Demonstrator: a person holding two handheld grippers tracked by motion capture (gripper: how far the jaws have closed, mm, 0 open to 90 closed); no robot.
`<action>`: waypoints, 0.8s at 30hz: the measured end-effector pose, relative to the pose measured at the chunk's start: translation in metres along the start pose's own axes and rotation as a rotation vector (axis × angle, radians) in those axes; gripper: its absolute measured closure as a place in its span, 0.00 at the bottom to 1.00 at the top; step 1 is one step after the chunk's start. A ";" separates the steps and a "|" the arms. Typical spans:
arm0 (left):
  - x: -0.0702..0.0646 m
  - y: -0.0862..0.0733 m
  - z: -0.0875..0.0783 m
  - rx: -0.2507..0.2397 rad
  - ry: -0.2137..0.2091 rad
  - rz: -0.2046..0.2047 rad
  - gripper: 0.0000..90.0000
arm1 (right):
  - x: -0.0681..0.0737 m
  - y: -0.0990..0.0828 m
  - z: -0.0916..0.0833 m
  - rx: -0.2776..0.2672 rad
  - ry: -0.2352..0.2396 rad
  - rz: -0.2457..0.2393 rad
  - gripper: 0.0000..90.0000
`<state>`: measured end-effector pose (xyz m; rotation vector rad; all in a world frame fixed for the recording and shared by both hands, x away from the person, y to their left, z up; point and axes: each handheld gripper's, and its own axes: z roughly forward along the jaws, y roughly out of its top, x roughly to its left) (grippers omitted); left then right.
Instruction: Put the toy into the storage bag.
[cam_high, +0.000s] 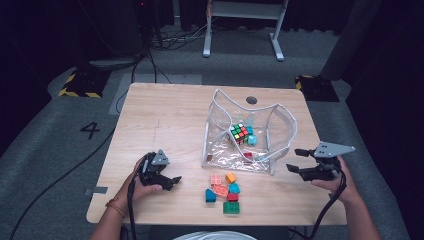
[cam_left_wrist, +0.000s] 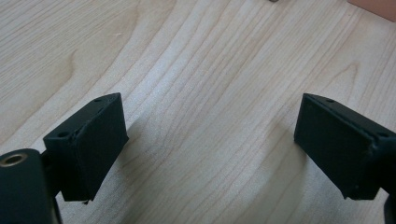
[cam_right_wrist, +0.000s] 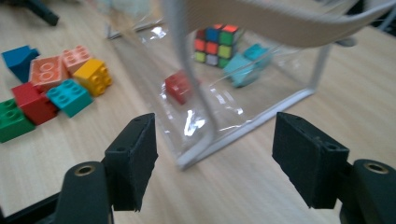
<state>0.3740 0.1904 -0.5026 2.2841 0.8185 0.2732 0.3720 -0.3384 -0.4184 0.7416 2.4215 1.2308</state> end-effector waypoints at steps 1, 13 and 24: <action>0.000 0.000 0.000 -0.001 0.000 0.000 0.11 | 0.003 -0.003 0.004 0.006 0.012 -0.001 0.35; 0.000 0.000 0.000 0.000 -0.002 -0.001 0.11 | 0.052 -0.023 0.055 0.080 0.158 -0.046 0.39; 0.000 0.000 0.000 -0.001 0.000 0.000 0.11 | 0.096 -0.023 0.074 0.096 0.326 -0.114 0.43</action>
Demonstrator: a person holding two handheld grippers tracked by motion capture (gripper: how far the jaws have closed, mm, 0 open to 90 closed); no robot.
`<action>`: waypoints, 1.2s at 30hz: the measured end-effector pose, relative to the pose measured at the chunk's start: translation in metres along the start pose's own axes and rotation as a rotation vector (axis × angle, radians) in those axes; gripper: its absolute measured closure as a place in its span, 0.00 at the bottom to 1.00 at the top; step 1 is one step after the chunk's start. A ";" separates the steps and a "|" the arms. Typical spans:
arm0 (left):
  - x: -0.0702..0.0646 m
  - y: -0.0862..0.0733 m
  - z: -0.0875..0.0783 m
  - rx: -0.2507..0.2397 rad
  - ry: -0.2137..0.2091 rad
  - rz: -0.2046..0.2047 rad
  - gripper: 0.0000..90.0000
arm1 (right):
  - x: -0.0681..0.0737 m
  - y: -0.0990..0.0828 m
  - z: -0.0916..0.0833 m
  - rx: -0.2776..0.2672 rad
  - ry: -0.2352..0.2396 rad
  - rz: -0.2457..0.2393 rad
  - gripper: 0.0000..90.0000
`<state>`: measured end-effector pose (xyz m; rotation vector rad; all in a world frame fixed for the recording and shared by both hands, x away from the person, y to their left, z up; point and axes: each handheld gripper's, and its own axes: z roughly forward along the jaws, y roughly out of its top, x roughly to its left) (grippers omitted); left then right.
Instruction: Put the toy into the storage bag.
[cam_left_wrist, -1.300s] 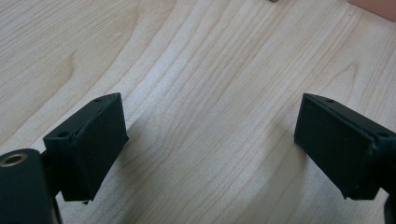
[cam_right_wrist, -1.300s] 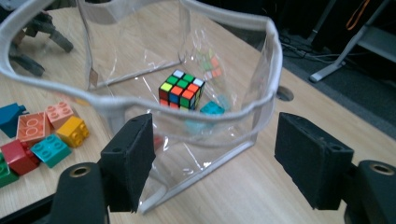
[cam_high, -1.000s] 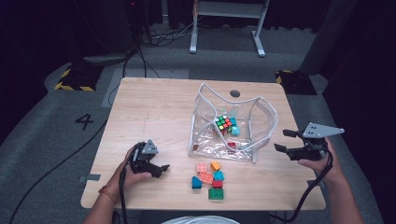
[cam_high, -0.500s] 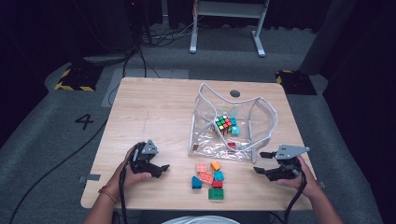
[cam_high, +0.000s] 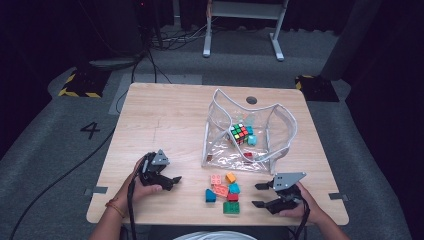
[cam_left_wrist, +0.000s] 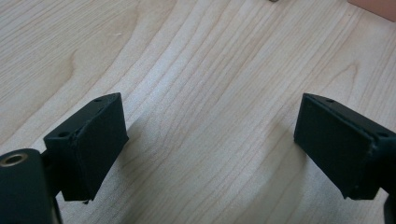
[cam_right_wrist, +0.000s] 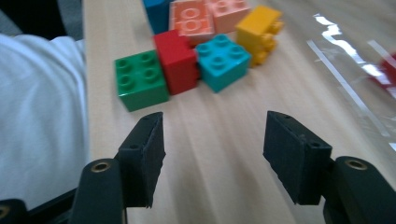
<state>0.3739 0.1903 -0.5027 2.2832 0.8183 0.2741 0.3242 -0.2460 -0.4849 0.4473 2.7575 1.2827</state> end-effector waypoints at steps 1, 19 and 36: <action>0.000 0.000 0.000 0.001 -0.001 -0.001 0.11 | 0.004 0.000 0.003 0.004 0.011 -0.009 0.43; 0.000 0.000 0.000 0.001 0.000 0.000 0.11 | 0.028 0.016 0.040 0.054 0.095 -0.125 0.52; 0.000 0.000 0.000 0.001 0.003 0.001 0.11 | 0.033 0.020 0.043 0.060 0.061 -0.160 0.66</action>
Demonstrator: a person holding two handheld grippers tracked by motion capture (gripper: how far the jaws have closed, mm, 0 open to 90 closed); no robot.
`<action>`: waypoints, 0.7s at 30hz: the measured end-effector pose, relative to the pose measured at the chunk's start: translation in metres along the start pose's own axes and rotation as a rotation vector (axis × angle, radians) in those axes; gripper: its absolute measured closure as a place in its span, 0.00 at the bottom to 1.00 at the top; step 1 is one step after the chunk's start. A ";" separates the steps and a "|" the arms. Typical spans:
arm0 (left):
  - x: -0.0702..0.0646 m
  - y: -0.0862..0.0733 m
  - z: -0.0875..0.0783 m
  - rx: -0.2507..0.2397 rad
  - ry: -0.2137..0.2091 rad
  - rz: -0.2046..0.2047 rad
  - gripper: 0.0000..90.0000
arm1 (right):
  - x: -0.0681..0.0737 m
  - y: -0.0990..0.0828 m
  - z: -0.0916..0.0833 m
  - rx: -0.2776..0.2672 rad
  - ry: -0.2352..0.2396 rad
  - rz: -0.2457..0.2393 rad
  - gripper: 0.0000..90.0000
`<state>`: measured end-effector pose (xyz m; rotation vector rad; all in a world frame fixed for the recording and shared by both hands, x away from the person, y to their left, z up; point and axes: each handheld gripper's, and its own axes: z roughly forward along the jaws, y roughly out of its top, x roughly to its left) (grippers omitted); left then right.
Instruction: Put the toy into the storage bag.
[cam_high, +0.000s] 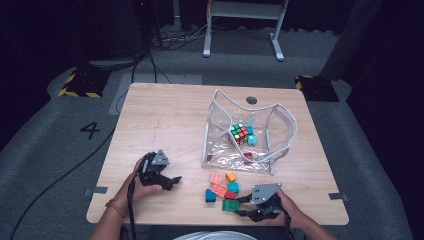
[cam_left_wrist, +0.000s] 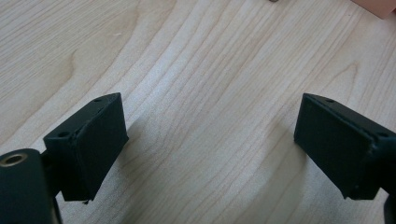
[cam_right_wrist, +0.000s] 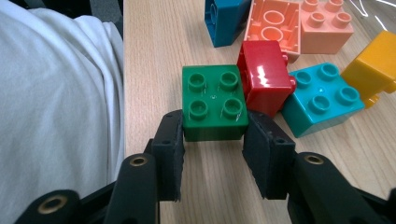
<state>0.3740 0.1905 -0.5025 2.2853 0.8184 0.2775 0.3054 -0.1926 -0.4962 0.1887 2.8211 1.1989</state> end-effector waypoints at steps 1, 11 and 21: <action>0.000 0.000 0.000 0.001 -0.002 -0.002 0.11 | 0.000 0.000 0.000 -0.010 -0.001 0.006 0.66; 0.000 0.000 0.000 0.000 0.000 -0.001 0.11 | -0.009 -0.017 -0.018 0.001 0.012 -0.014 0.66; 0.000 0.000 0.000 0.000 -0.003 -0.003 0.11 | -0.029 -0.048 -0.053 0.018 -0.091 0.075 0.66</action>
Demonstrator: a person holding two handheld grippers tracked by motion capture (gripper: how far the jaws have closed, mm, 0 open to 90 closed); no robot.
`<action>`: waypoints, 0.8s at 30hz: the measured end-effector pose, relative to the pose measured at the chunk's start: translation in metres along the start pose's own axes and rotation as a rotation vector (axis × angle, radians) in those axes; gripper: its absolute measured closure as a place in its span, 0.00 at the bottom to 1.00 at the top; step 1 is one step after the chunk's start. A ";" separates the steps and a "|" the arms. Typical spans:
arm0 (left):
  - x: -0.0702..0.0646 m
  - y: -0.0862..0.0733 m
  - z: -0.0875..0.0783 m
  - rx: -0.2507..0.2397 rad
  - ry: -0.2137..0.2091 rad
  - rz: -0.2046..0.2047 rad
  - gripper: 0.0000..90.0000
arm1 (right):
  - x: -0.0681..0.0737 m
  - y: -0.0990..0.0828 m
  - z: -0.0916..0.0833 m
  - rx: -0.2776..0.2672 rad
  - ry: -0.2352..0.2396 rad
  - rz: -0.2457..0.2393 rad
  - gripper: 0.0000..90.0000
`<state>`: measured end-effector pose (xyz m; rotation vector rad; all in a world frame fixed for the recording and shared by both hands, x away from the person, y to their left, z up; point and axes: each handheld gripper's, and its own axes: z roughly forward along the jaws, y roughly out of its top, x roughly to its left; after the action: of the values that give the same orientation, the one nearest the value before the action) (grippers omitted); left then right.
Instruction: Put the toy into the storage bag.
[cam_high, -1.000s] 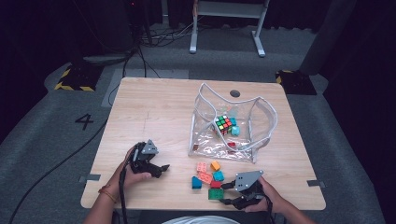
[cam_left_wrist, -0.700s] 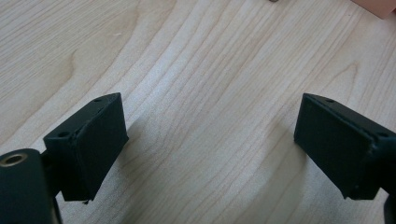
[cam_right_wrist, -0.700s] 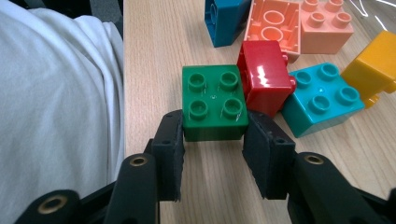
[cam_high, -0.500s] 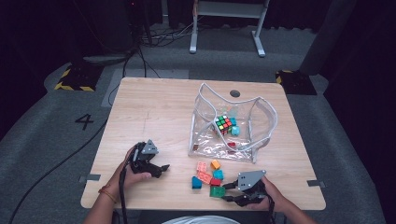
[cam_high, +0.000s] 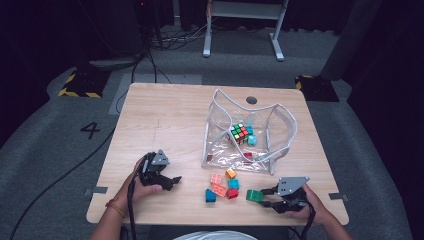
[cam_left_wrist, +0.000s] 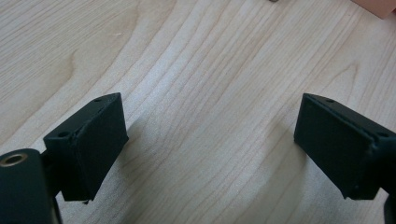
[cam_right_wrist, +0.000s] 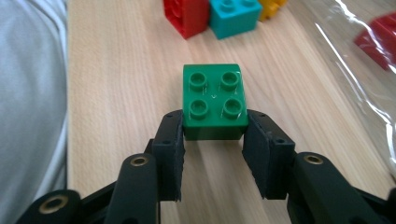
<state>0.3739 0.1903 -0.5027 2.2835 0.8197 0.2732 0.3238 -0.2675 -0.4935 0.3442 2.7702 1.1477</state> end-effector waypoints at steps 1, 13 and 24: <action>0.000 0.000 0.000 0.000 0.001 0.001 0.11 | -0.001 -0.002 -0.001 -0.002 -0.008 0.005 0.66; 0.000 0.000 0.000 0.000 0.000 0.002 0.11 | -0.001 0.009 0.011 -0.002 -0.023 0.018 0.55; 0.000 0.000 0.000 0.000 0.000 0.001 0.11 | -0.006 0.006 -0.001 -0.016 -0.077 0.040 0.66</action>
<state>0.3740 0.1904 -0.5026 2.2842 0.8186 0.2737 0.3300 -0.2655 -0.4881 0.4342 2.6978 1.1400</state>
